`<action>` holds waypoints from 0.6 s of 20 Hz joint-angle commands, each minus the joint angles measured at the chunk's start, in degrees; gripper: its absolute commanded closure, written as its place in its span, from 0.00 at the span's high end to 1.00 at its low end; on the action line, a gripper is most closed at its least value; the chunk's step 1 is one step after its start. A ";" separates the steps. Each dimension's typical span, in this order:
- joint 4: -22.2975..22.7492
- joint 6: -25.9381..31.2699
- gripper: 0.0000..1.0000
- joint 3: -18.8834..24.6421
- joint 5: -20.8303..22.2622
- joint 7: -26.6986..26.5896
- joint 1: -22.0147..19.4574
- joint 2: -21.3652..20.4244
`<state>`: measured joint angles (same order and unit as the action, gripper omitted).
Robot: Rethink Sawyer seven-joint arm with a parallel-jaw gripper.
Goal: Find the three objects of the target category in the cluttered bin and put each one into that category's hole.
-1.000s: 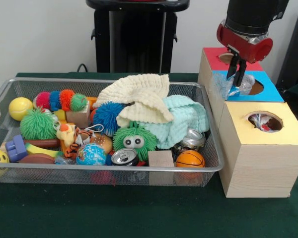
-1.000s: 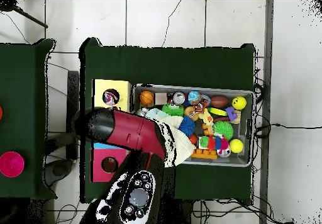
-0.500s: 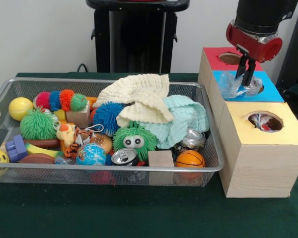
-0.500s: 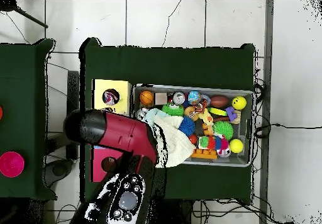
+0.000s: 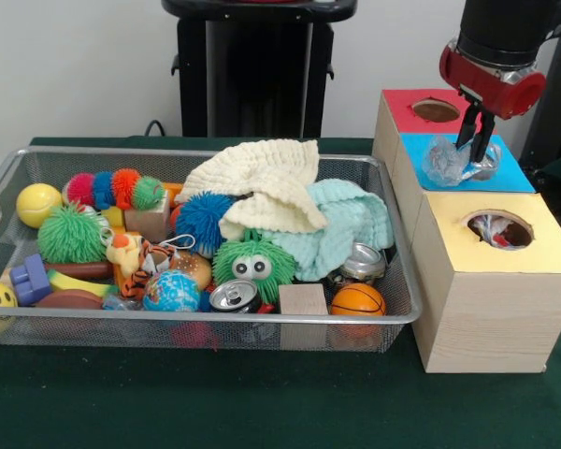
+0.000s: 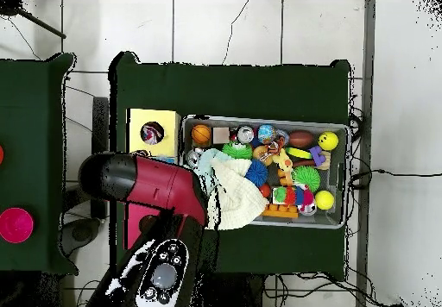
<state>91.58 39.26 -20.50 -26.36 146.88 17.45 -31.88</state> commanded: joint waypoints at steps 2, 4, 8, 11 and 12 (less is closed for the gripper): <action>7.63 -8.59 0.00 4.84 -2.90 13.08 -1.49 7.40; 7.52 -9.66 0.00 4.71 -2.67 12.78 -1.46 8.51; 8.86 -12.71 0.00 6.23 -3.50 11.54 -2.87 8.97; 8.62 -11.19 0.00 5.32 -3.76 12.17 -2.06 8.97; 8.55 -10.76 0.00 4.96 -3.92 12.60 -1.61 8.93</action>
<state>92.37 38.75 -20.51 -28.70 146.88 17.36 -31.71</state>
